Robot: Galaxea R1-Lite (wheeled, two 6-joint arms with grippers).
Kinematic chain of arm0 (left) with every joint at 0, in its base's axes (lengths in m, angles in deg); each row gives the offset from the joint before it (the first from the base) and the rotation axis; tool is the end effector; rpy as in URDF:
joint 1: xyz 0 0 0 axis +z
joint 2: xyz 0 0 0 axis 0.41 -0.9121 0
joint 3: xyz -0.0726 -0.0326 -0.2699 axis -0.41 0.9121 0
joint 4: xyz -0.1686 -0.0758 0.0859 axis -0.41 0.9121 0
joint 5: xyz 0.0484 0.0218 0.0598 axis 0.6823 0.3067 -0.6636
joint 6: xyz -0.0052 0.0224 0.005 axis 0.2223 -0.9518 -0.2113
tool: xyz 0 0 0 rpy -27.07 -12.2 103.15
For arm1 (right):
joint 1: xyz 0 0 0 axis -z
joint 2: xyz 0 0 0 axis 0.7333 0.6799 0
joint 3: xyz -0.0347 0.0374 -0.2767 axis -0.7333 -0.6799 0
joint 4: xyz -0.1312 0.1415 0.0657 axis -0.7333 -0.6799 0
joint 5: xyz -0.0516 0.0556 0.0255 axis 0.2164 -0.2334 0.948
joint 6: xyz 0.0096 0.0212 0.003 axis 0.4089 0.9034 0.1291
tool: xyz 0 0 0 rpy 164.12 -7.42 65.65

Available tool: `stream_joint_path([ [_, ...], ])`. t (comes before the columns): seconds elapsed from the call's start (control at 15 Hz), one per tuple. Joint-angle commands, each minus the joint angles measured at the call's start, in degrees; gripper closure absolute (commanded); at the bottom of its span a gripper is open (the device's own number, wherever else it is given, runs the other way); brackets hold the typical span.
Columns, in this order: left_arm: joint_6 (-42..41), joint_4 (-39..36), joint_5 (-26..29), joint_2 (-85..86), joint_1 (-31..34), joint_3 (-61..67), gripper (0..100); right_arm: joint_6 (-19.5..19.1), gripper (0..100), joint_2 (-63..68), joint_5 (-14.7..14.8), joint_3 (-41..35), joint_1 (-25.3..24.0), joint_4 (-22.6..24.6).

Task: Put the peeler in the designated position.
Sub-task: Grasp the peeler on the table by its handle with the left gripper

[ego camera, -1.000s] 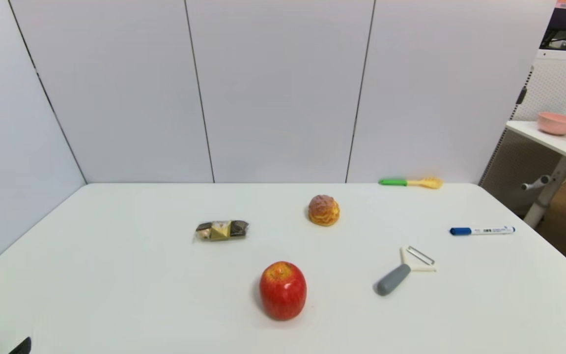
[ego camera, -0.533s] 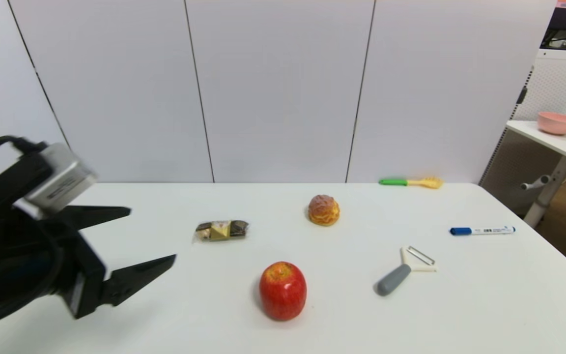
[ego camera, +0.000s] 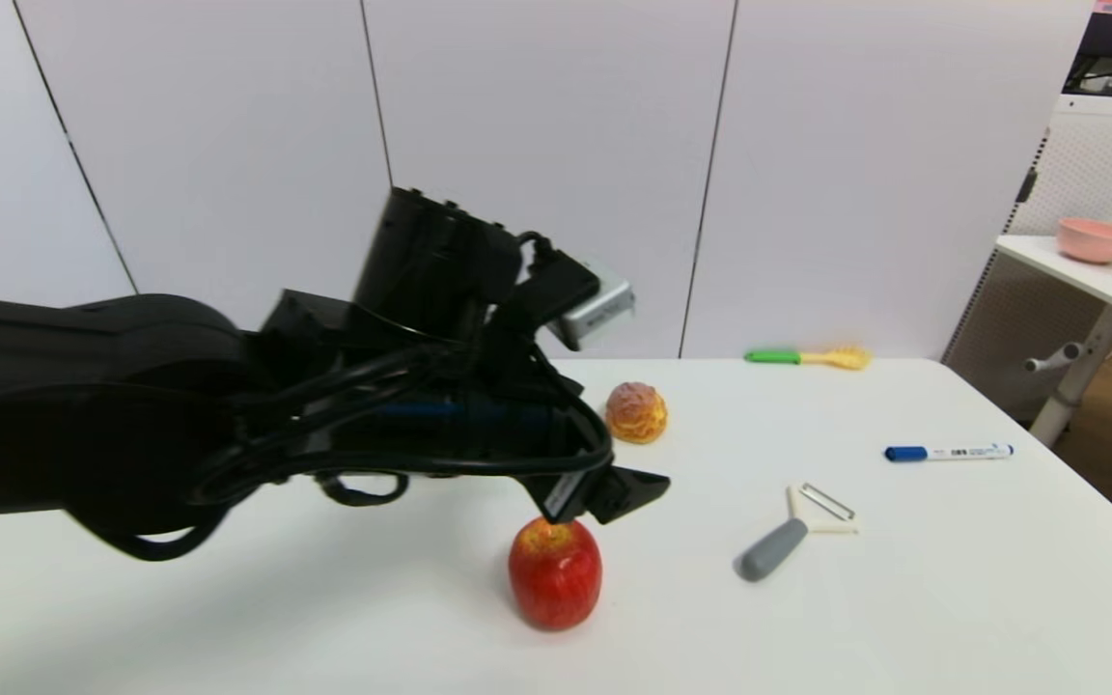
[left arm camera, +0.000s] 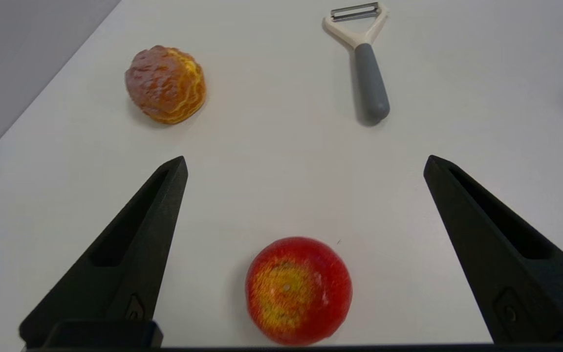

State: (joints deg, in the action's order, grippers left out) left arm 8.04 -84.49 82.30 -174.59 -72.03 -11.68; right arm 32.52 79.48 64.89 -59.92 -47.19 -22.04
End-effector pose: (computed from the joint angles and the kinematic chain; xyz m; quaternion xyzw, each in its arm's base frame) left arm 0.2291 -0.2581 0.1968 0.1760 0.1941 -0.4806 0.8368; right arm 0.0114 0.0004 0.0753 -0.0037 0.0000 0.0105 0.9999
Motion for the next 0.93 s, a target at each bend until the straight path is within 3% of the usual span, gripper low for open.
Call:
stream_joint_path([
  [0.07,1.8,-0.4,0.3,-13.5,-6.0,-9.3,0,0.0,0,0.1,0.0,-0.1,-0.1,0.0],
  [0.47,2.5,-0.4,0.8,-24.0,-9.0,-19.6,0,0.0,0,0.1,0.0,-0.1,-0.1,0.0],
  [0.6,3.7,-0.4,5.8,-26.6,-9.1,-21.2,0,0.0,0,0.1,0.0,-0.1,-0.1,0.0],
  [0.93,4.0,-0.3,6.1,-31.2,-9.1,-24.3,0,0.0,0,0.1,0.0,-0.1,0.0,0.0],
])
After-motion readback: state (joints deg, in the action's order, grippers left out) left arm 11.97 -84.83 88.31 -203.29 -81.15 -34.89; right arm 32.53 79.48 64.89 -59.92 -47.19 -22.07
